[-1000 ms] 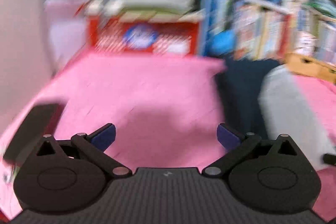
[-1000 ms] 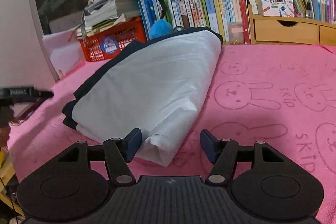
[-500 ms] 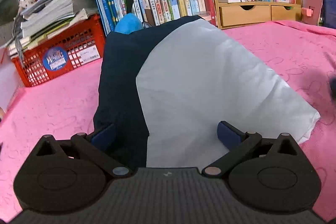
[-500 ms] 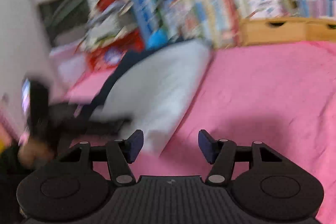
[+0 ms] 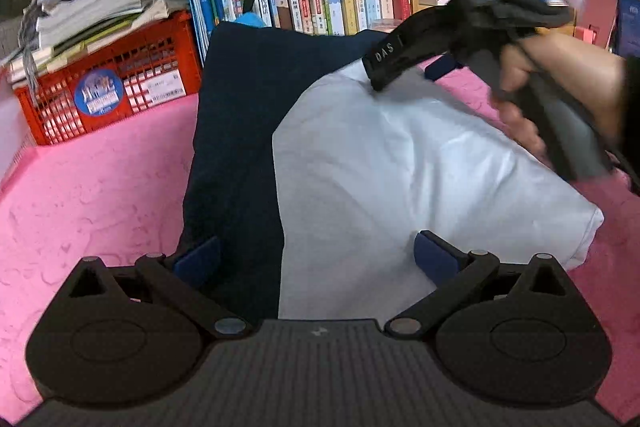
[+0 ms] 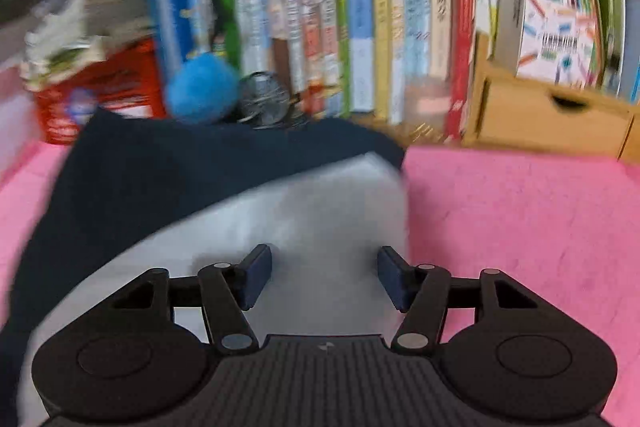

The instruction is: Fold clothes

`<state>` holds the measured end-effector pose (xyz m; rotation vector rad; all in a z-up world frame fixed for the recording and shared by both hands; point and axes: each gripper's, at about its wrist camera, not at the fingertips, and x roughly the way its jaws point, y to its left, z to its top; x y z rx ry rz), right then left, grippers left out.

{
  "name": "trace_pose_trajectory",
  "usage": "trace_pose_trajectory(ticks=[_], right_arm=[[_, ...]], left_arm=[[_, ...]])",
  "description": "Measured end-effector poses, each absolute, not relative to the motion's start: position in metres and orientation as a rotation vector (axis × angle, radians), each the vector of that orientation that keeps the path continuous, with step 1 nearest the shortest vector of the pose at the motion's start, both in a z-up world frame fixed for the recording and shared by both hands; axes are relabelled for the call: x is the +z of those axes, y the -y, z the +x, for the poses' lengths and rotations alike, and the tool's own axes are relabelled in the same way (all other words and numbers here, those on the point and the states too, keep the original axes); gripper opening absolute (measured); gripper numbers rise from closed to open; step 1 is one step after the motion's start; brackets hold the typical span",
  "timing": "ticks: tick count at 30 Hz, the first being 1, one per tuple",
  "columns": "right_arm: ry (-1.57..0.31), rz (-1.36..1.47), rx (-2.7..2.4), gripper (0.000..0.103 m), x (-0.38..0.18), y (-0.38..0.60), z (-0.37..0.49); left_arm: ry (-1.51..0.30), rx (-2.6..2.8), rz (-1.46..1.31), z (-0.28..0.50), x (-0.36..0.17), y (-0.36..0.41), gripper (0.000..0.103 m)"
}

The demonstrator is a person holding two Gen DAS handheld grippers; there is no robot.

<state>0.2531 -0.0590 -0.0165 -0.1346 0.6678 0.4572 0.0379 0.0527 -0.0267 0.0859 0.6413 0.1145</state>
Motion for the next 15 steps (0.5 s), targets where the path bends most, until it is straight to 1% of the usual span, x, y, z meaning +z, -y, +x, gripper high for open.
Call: trace_pose_trajectory(ticks=[1,2,3,5,8,13,15], right_arm=[[-0.669,-0.121,0.454,0.074,-0.017,0.061,0.257],[-0.669,-0.107,0.450,0.082,-0.017,0.062,0.261],[-0.670,-0.093,0.446,0.086,-0.018,0.064,0.265],[-0.672,-0.066,0.439,0.091,-0.018,0.067,0.273],[-0.674,-0.025,0.428,0.103,-0.019,0.072,0.285],[-0.677,0.044,0.410,0.103,-0.021,0.080,0.305],[-0.678,0.071,0.402,0.097,-0.022,0.083,0.312]], left_arm=[[-0.642,0.113,0.084,0.038,-0.027,-0.053,0.103],[-0.641,0.111,0.085,0.037,-0.027,-0.053,0.103],[-0.642,0.110,0.083,0.037,-0.027,-0.054,0.103],[-0.642,0.106,0.077,0.037,-0.027,-0.055,0.103],[-0.644,0.102,0.071,0.036,-0.028,-0.057,0.103],[-0.650,0.095,0.053,0.035,-0.030,-0.061,0.103],[-0.653,0.091,0.044,0.036,-0.030,-0.063,0.103]])
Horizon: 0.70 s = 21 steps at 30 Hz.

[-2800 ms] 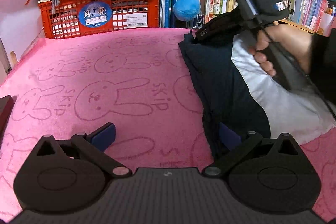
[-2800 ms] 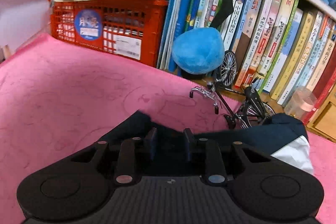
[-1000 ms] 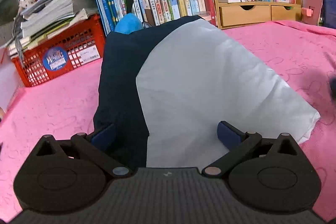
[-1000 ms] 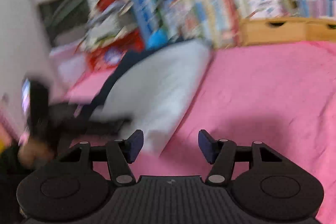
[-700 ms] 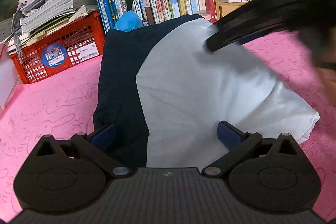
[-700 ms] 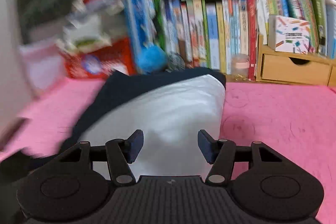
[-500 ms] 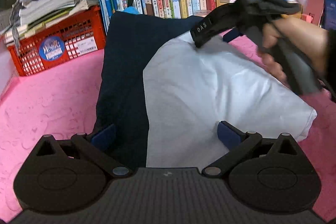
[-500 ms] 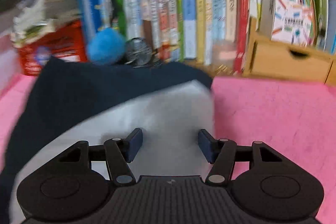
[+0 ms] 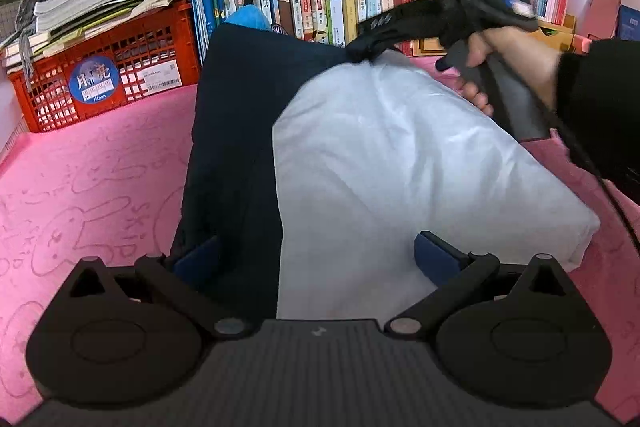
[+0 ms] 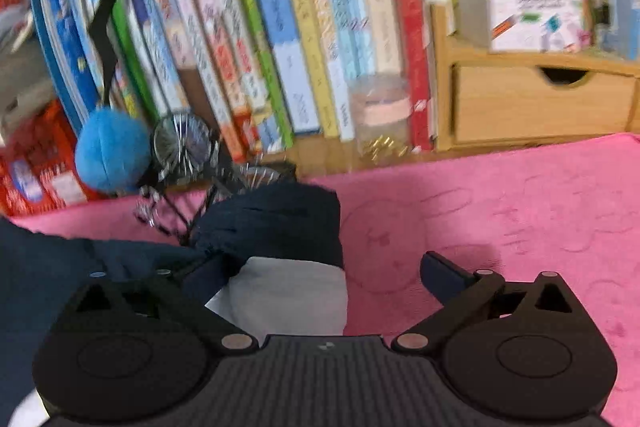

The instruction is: Fold clothes

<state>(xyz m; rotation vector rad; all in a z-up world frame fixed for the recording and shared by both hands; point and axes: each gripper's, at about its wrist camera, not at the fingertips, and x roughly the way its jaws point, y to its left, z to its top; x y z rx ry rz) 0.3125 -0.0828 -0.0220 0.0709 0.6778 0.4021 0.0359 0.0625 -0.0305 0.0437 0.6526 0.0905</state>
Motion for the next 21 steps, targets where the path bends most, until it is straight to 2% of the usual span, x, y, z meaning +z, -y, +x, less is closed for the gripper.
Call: trace_pose_trajectory(ticks=[5,12,21], right_arm=[[-0.632,0.051,0.504,0.095,0.001,0.103,0.265],[-0.652,-0.254,0.597,0.095,-0.014,0.126,0.144],[-0.600,-0.184,0.625,0.100,-0.013,0.184,0.061]], left_arm=[[-0.652,0.090,0.043,0.036,-0.031,-0.063,0.103],[-0.652,0.089,0.042,0.036,-0.031,-0.063,0.103],[-0.624,0.171,0.045,0.008,-0.016,-0.063,0.103]])
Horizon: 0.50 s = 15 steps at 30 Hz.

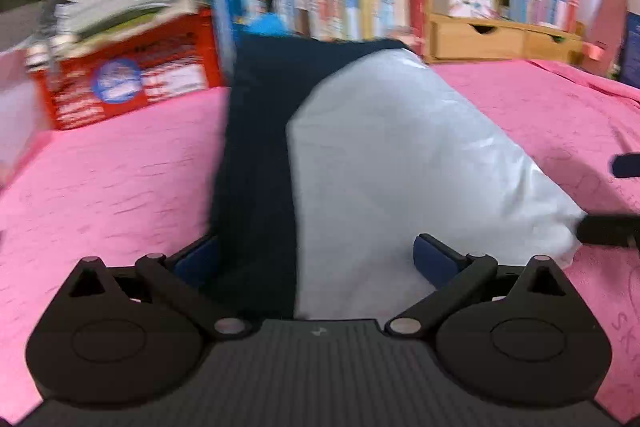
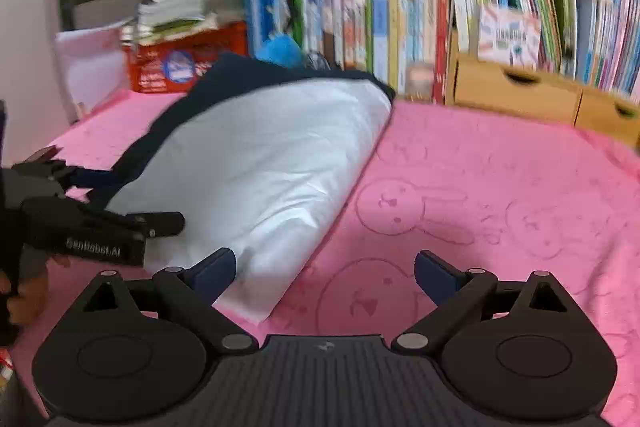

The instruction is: Fold clothes

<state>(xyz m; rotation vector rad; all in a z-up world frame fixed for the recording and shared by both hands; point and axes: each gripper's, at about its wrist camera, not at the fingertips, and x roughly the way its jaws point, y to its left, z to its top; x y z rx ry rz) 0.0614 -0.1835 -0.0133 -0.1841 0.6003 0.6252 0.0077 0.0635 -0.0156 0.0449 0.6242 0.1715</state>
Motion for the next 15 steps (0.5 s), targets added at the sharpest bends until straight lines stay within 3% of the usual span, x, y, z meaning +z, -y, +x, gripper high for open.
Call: trace_pose_trajectory(ticks=[4,15], right_arm=[[-0.589,-0.208,0.595,0.101,-0.021,0.185,0.056],[-0.618,-0.184,0.525,0.103,-0.042,0.190,0.061]], left_arm=[[-0.519,0.217,0.049,-0.014,0.000,-0.072,0.103],[-0.642,0.363,0.105,0.009,-0.032,-0.100,0.103]])
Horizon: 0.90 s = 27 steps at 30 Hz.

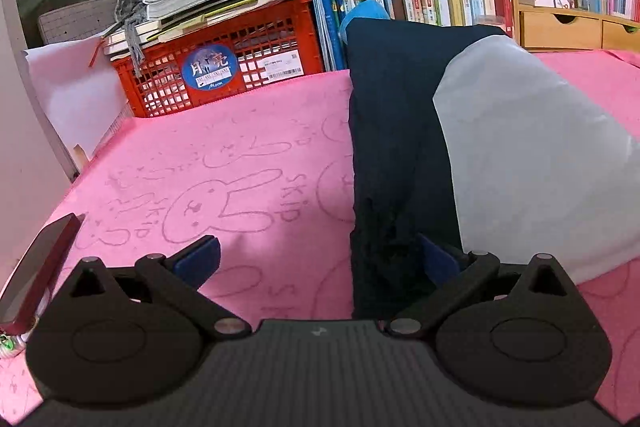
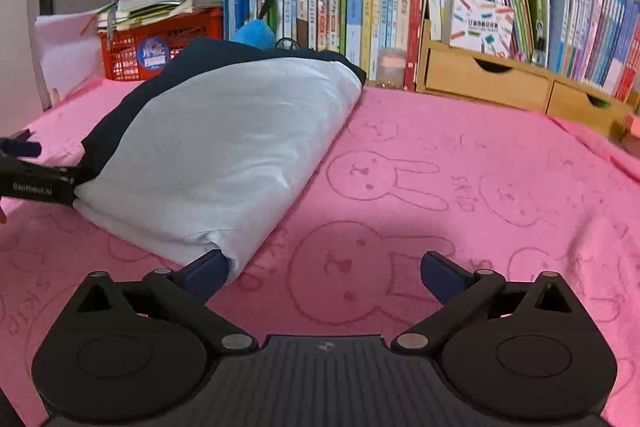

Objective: Fold clothes
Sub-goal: 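Pull both grippers back from the folded bundle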

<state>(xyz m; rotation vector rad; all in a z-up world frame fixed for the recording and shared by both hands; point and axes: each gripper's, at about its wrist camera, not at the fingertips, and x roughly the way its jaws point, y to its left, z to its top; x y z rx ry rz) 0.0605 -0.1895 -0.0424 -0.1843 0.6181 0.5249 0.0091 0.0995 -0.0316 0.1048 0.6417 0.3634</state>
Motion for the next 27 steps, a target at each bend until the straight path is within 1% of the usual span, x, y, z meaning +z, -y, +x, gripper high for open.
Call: trace_pose_trajectory(ticks=[8,14,17,19,23,27], right_arm=[[-0.675,-0.151,0.530,0.103,-0.045,0.190,0.069],[-0.676,-0.149,0.531,0.103,-0.045,0.187,0.070],[-0.682,-0.153,0.446,0.102,-0.038,0.179,0.048],[-0.663,-0.140,0.411,0.102,-0.029,0.180,0.016],[-0.589,-0.088,0.406,0.103,-0.006,0.193,-0.070],[-0.497,0.002,0.410,0.103,0.014,0.220,-0.165]], left_arm=[[-0.667,0.309,-0.037,0.008,-0.036,-0.115,0.103],[-0.683,0.283,-0.120,0.011,-0.038,-0.124,0.103],[-0.760,0.321,-0.169,-0.002,-0.022,-0.120,0.103],[-0.756,0.305,-0.200,-0.030,-0.003,-0.109,0.103],[-0.668,0.272,-0.138,-0.116,0.035,-0.069,0.103],[-0.621,0.236,-0.073,-0.208,0.044,-0.035,0.103]])
